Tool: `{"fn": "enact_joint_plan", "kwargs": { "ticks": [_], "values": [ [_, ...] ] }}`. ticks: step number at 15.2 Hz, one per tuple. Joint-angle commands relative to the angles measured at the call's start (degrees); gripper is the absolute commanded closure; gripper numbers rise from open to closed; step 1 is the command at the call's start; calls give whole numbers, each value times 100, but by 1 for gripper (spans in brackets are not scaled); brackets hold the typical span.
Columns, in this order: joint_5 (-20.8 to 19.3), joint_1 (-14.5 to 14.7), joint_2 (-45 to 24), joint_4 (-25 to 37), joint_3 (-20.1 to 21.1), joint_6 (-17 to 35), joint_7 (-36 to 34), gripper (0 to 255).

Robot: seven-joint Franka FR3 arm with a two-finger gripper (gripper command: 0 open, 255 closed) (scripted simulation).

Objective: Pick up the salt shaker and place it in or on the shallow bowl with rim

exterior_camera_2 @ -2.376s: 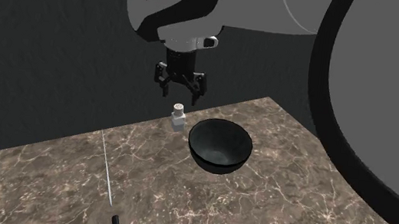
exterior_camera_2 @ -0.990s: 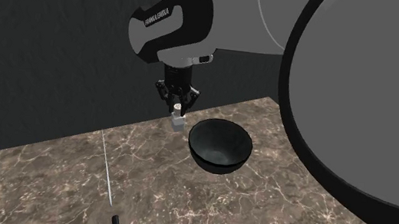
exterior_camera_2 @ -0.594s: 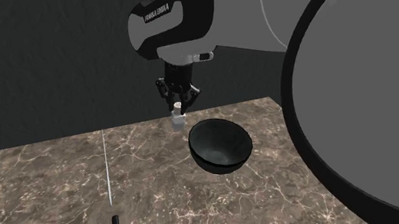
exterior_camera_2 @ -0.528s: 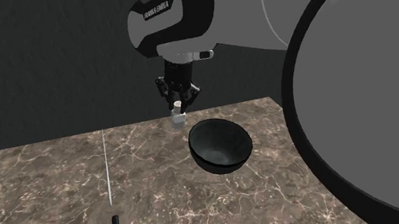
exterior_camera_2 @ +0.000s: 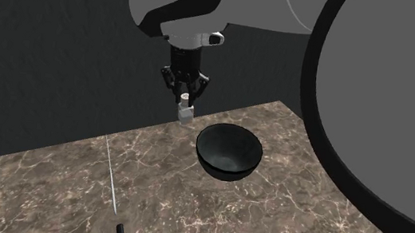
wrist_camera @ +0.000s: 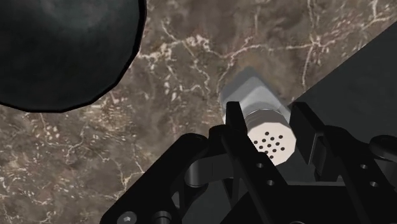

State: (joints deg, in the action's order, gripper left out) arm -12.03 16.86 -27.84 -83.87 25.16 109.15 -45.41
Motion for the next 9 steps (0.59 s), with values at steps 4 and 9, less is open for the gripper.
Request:
{"fn": "enact_joint_plan", "kwargs": {
  "ticks": [4, 9],
  "values": [
    [43, 11, 77, 274, 24, -345, 35, 255],
    [66, 43, 105, 622, 40, -714, 61, 255]
  ]
}}
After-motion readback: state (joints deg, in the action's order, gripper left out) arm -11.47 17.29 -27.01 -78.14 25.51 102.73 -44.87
